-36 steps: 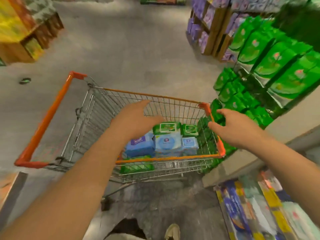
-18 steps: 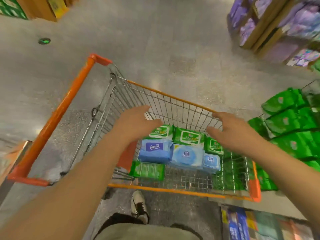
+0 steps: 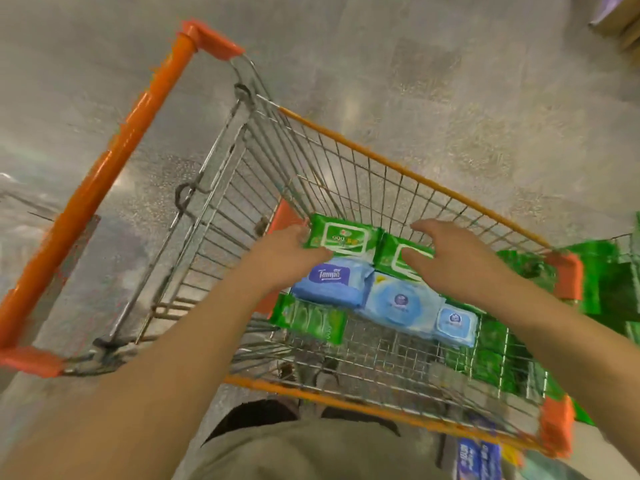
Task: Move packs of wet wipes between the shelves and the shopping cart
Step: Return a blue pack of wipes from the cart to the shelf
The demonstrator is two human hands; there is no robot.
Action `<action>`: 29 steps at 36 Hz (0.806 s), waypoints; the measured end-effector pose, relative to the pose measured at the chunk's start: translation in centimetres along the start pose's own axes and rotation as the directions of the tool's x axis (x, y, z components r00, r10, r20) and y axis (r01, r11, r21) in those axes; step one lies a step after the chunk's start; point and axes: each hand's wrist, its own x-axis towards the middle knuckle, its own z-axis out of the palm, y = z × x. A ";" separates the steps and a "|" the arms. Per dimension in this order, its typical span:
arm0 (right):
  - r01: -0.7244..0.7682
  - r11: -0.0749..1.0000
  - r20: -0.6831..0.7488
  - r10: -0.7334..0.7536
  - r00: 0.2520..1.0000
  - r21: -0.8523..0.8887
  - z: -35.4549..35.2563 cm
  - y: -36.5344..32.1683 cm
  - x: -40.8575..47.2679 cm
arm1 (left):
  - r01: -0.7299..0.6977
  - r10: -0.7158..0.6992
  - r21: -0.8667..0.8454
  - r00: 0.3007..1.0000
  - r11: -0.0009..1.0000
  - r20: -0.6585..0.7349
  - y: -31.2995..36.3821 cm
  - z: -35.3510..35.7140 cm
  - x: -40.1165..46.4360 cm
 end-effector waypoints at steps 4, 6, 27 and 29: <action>0.009 1.000 0.060 -0.008 0.998 -0.026 1.7 1.4 2.4 | 0.099 -0.097 -0.077 0.995 0.992 0.036 -0.8 2.4 1.5; 0.021 0.999 0.088 -0.018 0.996 -0.029 2.7 2.1 3.7 | 0.156 -0.152 -0.096 0.987 0.983 0.044 -1.4 3.8 2.5; 0.290 0.955 0.364 -0.291 0.885 0.059 15.9 2.8 17.4 | 0.497 -0.541 -0.867 0.728 -0.006 0.421 -5.7 18.4 11.5; 0.300 0.953 0.395 -0.288 0.873 0.032 16.9 2.6 18.5 | 0.453 -0.521 -0.886 0.735 -0.097 0.433 -5.5 19.2 12.0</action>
